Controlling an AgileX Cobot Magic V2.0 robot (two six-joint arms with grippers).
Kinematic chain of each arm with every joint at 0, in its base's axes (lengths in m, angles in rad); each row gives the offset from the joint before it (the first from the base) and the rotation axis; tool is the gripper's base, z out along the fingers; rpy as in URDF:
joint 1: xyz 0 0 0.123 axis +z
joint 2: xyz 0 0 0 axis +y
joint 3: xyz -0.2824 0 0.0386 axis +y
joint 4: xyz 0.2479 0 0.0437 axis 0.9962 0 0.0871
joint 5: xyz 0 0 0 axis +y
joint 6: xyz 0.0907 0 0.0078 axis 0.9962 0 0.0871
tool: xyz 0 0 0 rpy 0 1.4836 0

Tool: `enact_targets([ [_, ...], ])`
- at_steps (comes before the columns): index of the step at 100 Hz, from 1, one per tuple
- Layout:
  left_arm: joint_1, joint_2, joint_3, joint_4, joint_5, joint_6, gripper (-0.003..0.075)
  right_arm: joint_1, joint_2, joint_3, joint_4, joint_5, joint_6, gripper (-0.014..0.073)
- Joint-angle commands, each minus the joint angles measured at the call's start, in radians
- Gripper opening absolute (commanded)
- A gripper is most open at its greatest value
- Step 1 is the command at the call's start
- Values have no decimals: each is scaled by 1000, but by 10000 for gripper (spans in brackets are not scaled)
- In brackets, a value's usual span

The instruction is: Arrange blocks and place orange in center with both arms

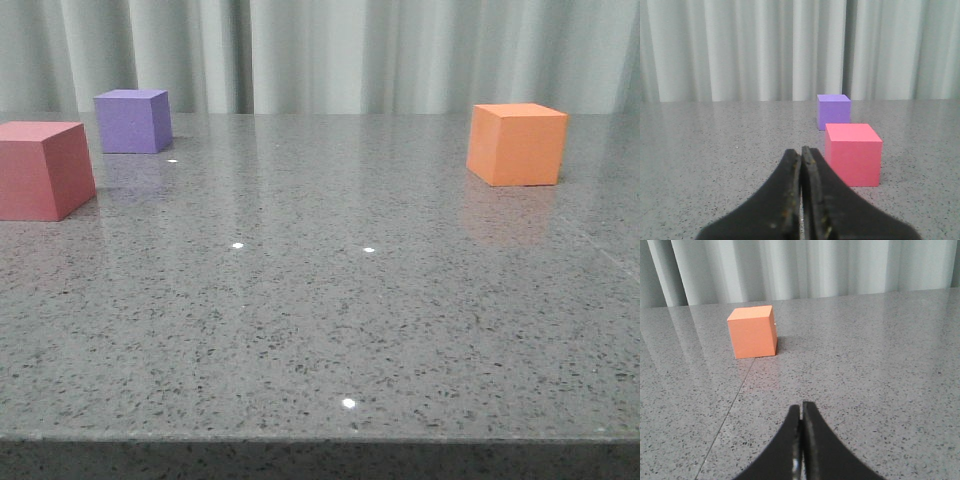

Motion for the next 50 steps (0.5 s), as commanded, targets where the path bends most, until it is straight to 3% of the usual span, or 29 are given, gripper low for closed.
enact_targets([
  [1, 0, -30, 44, -2, -78, -1, -20, -6, -20, -11, 3, -86, -6, -60],
  [30, 0, -30, 44, -2, -78, -1, -20, -6, -20, -24, 21, -128, -6, -60],
  [50, 0, -30, 44, -2, -78, -1, -20, -6, 35, -170, 46, -38, -5, -60],
])
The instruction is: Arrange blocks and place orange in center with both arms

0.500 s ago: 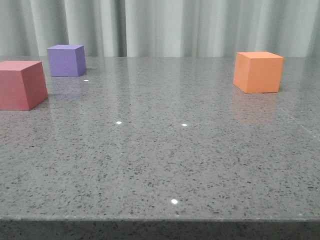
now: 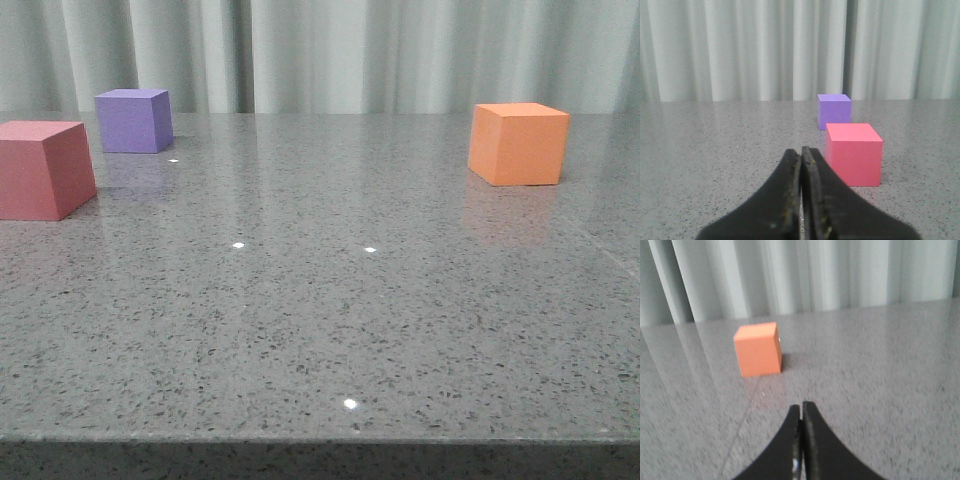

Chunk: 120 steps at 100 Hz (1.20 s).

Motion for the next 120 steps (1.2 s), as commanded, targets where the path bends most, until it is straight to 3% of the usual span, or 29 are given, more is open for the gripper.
enact_targets([
  [1, 0, -30, 44, -2, -78, -1, -20, -6, 39, -118, 13, -25, -5, -60],
  [21, 0, -30, 44, -2, -78, -1, -20, -6, 238, -403, 12, 181, -5, -60],
  [54, 0, -30, 44, -2, -78, -1, -20, -6, 665, -902, 13, 722, -6, -60],
  [80, 0, -30, 44, -2, -78, -1, -20, -6, 842, -1025, 19, 811, -7, -32],
  [92, 0, -30, 44, -2, -78, -1, -20, -6, 878, -1025, 19, 832, -9, 118],
  [111, 0, -30, 44, -2, -78, -1, -20, -6, 895, -1025, 19, 838, -9, 548],
  [120, 0, -30, 44, -2, -78, -1, -20, -6, 895, -1025, 19, 824, -9, 663],
])
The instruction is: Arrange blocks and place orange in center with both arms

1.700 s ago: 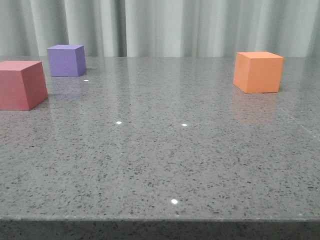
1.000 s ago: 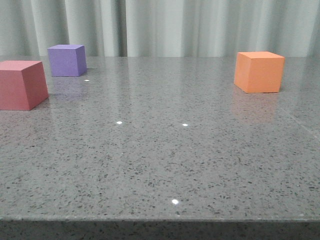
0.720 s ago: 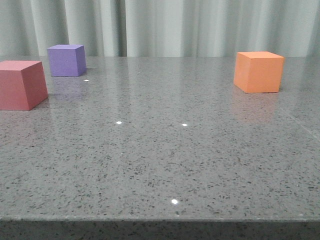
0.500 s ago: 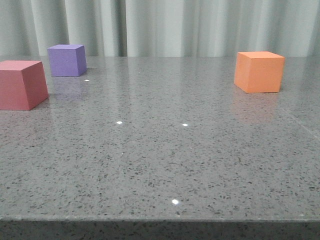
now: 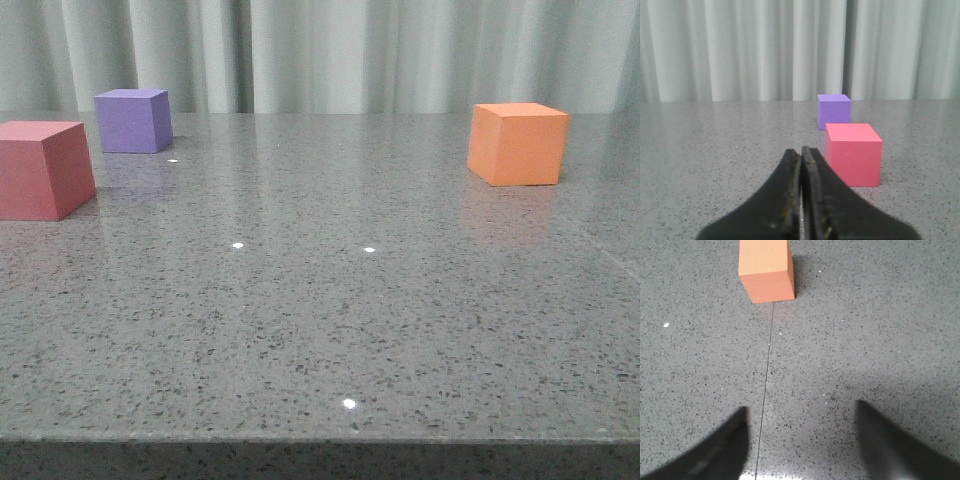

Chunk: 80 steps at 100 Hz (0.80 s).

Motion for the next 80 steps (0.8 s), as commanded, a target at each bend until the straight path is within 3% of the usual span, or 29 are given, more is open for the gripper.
enact_targets([
  [1, 0, -30, 44, -2, -78, -1, -20, -6, -2, -36, 7, -61, -9, 668],
  [37, 0, -30, 44, -2, -78, -1, -20, -6, 14, -44, 9, -82, -9, 647],
  [80, 0, -30, 44, -2, -78, -1, -20, 116, 398, -260, -32, -102, -9, 647],
])
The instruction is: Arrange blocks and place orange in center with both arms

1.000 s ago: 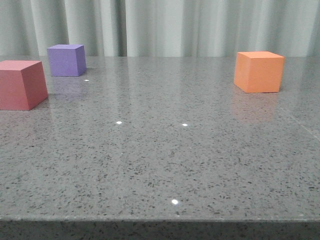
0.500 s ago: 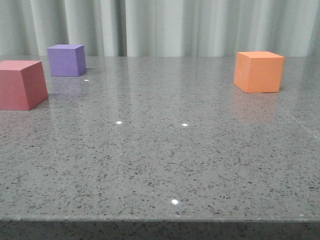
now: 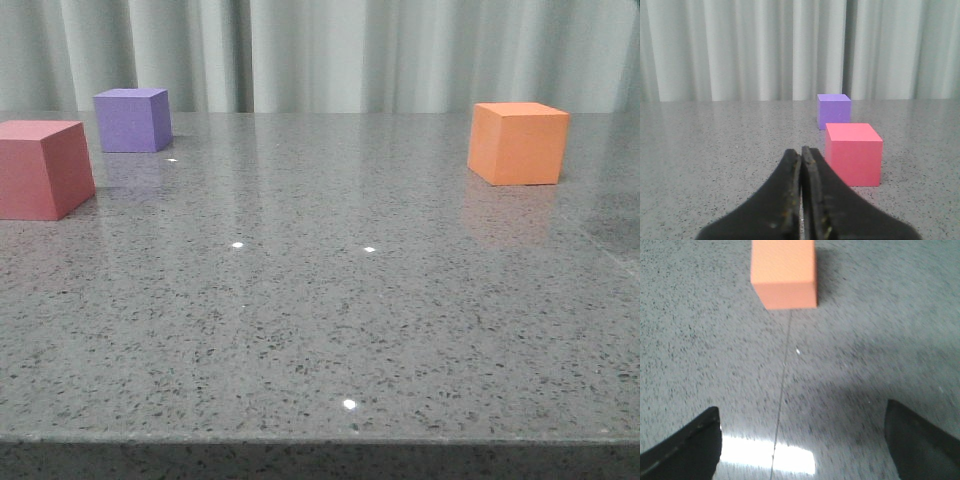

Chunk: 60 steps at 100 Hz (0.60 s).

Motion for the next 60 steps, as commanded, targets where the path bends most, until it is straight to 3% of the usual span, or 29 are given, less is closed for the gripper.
enact_targets([
  [1, 0, -30, 44, -2, -78, -1, -20, 23, 60, -89, -24, -73, -9, 647],
  [34, 0, -30, 44, -2, -78, -1, -20, 32, 344, -349, -31, -82, -9, 647],
  [60, 0, -30, 44, -2, -78, -1, -20, 32, 460, -431, -31, -78, -9, 647],
])
